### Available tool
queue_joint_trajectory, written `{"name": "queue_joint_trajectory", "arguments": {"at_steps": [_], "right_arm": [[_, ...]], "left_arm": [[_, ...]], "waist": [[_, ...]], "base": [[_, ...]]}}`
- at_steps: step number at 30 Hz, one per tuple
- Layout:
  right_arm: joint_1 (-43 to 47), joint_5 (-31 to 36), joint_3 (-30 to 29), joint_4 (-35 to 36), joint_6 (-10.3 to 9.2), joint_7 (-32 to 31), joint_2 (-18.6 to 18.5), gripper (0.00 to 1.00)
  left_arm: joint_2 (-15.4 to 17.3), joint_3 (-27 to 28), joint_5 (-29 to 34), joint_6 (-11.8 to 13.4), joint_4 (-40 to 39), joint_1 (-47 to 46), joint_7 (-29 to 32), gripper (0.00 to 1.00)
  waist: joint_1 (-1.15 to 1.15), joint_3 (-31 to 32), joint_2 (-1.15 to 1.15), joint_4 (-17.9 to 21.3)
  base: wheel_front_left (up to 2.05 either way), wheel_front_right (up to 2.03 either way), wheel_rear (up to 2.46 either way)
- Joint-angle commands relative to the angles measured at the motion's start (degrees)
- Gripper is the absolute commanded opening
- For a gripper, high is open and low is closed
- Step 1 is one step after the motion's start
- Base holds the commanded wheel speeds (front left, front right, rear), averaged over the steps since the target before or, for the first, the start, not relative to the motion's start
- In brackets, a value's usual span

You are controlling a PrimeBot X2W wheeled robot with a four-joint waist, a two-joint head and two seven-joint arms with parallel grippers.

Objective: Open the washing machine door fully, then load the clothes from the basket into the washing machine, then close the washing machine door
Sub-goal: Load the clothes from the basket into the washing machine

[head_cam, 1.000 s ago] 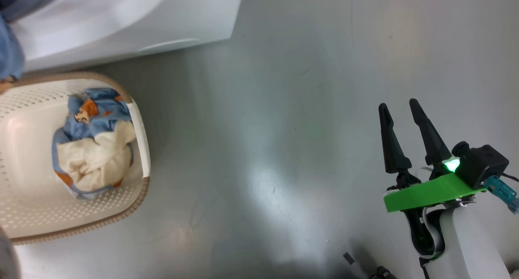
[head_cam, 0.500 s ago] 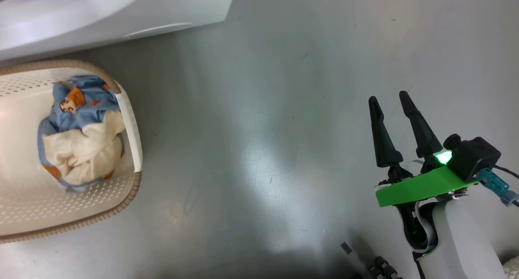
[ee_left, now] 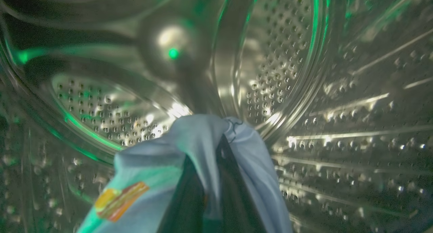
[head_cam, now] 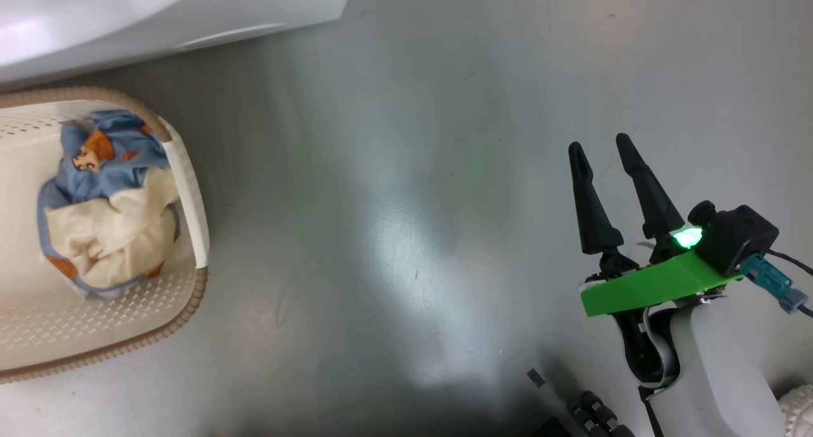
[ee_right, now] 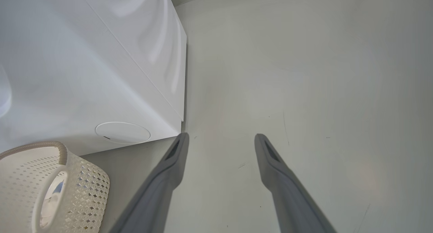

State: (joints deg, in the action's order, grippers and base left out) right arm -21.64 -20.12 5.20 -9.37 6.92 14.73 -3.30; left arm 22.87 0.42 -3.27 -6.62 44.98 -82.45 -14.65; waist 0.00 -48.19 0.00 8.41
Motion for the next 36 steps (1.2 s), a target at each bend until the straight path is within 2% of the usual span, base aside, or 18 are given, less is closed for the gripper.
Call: {"name": "queue_joint_trajectory", "arguments": {"at_steps": [1,7,12,14,22,36], "right_arm": [[0.8,-0.6,1.5,0.8,0.57,0.3,0.4,1.0],[0.3,-1.0,1.7,0.5,0.57,0.3,0.4,1.0],[0.1,-1.1,1.6,0.1,0.57,0.3,0.4,1.0],[0.2,-1.0,1.6,0.0,0.57,0.3,0.4,1.0],[0.4,-0.7,1.1,-0.7,0.57,0.3,0.4,1.0],[0.5,-0.7,1.0,-2.0,0.57,0.3,0.4,1.0]], "left_arm": [[3.9,0.3,0.8,0.8,-5.9,-0.1,-0.3,0.0],[4.3,1.4,0.4,1.9,-13.4,3.5,-0.3,0.0],[3.5,2.0,-0.5,2.3,-11.7,6.1,-0.3,0.0],[3.0,2.4,-1.4,2.5,-8.4,6.2,-0.1,1.0],[1.8,1.4,-2.2,2.5,-1.4,4.3,1.0,1.0],[-1.1,-0.1,-4.2,1.8,3.7,7.1,0.5,1.0]], "waist": [[0.0,-0.5,0.0,0.4],[0.0,-0.8,0.0,0.4],[0.0,-0.4,0.0,-0.2],[0.0,-0.2,0.0,-0.5],[0.0,1.1,0.0,-1.7],[0.0,5.9,0.0,-4.1]], "base": [[0.0,0.0,0.0],[0.0,0.0,0.0],[0.0,0.0,0.0],[0.0,0.0,0.0],[0.0,0.0,0.0],[0.0,0.0,0.0]]}}
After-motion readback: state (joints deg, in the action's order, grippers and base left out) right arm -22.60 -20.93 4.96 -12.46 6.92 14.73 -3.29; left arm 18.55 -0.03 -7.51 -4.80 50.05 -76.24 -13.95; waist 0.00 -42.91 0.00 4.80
